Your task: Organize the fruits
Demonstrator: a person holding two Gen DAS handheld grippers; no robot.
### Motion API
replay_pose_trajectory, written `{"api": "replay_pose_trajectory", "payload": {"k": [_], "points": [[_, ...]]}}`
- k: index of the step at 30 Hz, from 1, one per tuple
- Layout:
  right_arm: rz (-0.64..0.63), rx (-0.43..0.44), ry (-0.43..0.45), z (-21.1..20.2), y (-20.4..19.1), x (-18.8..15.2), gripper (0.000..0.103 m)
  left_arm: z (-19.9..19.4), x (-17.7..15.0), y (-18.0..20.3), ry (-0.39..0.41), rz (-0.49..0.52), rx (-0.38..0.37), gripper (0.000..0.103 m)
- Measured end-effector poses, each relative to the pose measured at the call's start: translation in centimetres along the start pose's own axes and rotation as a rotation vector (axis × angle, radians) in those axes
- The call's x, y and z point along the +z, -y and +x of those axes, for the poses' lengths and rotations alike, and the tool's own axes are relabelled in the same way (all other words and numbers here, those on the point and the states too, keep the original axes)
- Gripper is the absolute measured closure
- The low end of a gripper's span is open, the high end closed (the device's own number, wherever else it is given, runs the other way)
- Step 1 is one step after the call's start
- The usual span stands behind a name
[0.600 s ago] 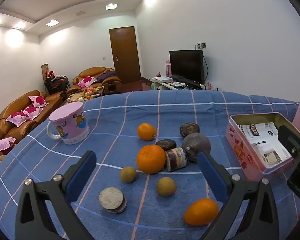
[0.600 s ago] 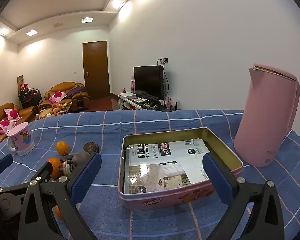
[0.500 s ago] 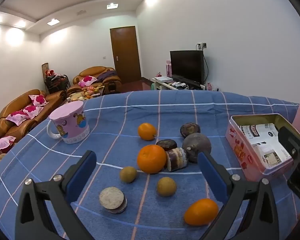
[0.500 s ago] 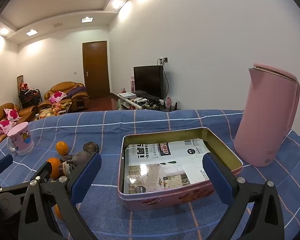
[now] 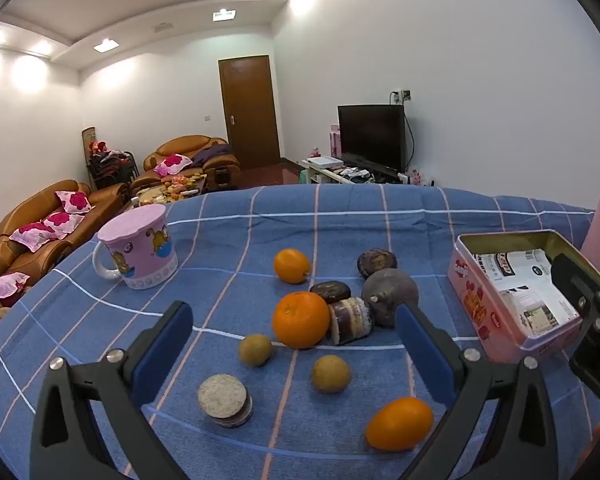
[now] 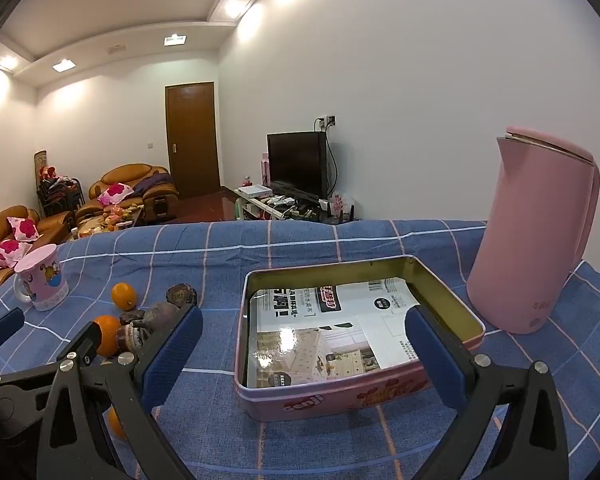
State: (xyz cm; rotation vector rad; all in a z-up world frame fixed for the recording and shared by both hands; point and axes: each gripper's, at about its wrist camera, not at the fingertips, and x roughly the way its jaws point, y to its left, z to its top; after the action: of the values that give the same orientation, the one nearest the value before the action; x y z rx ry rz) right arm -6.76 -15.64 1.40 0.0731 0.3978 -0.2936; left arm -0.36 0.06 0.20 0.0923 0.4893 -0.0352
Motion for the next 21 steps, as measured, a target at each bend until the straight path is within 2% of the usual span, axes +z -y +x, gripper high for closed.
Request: {"api": "replay_pose_trajectory", "payload": {"k": [21], "points": [[-0.001, 0.007, 0.003, -0.04, -0.19, -0.07, 0.001, -0.06, 0.10, -0.05, -0.005, -0.001, -0.006, 0.000]]}}
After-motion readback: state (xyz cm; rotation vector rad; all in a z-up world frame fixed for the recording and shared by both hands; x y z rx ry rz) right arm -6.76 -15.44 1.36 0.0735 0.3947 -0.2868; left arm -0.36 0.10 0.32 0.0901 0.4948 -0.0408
